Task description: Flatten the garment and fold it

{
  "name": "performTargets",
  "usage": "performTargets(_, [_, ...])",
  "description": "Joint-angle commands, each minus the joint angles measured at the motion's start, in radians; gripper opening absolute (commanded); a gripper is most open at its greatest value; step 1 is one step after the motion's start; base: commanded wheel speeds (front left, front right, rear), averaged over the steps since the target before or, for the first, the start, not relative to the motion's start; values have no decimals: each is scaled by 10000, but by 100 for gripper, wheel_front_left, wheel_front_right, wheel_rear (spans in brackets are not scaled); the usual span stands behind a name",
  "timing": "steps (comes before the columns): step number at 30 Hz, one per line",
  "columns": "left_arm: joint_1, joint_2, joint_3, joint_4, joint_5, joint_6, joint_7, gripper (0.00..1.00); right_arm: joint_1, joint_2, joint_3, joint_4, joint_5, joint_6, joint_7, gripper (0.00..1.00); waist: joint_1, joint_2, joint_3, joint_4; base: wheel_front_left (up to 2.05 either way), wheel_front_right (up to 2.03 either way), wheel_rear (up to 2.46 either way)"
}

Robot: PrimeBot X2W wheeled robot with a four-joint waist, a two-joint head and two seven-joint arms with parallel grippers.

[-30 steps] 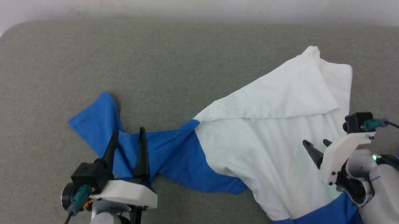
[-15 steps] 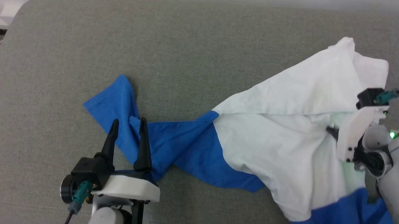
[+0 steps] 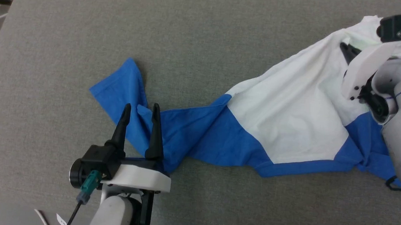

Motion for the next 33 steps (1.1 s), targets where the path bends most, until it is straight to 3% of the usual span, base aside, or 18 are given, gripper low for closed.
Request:
performTargets(1, [-157,-5,-15,-18,-30,36,-48,100,78,145,145,207,7,-19,-309,100,-2,0,126,89,0,0,0])
performTargets(4, [-160,-5,-23,32,-40,69,-48,100,249,209,237,351,51,-19,-888,100,-2,0,47,30,0,0,0])
performTargets(10, [77,-5,113,329,67,38,-48,100,1148,184,508,351,-238,-19,-3452,100,-2,0,-679,-371,0,0,0])
performTargets(13, [331,-5,299,491,184,-12,-48,100,1730,245,456,27,-430,-19,-4145,100,-2,0,-1171,-690,0,0,0])
performTargets(19, [864,-3,605,807,315,-222,-48,100,3482,387,-566,-1996,-1007,-19,-4309,100,-2,0,-2012,-1233,0,0,0])
performTargets(24, [1198,39,688,1000,414,-460,-48,100,5703,871,-1562,-3968,-1728,-19,-4313,100,-2,0,-2486,-1542,0,0,0])
performTargets(29, [1187,113,518,1220,205,-885,70,100,7701,1551,-2261,-5656,-2350,-19,-3918,100,-2,0,-2700,-1847,0,0,0])
performTargets(33, [893,216,98,1455,44,-1401,898,100,8970,2108,-2650,-7095,-2701,-19,-3293,100,-2,0,-2786,-2111,0,0,0])
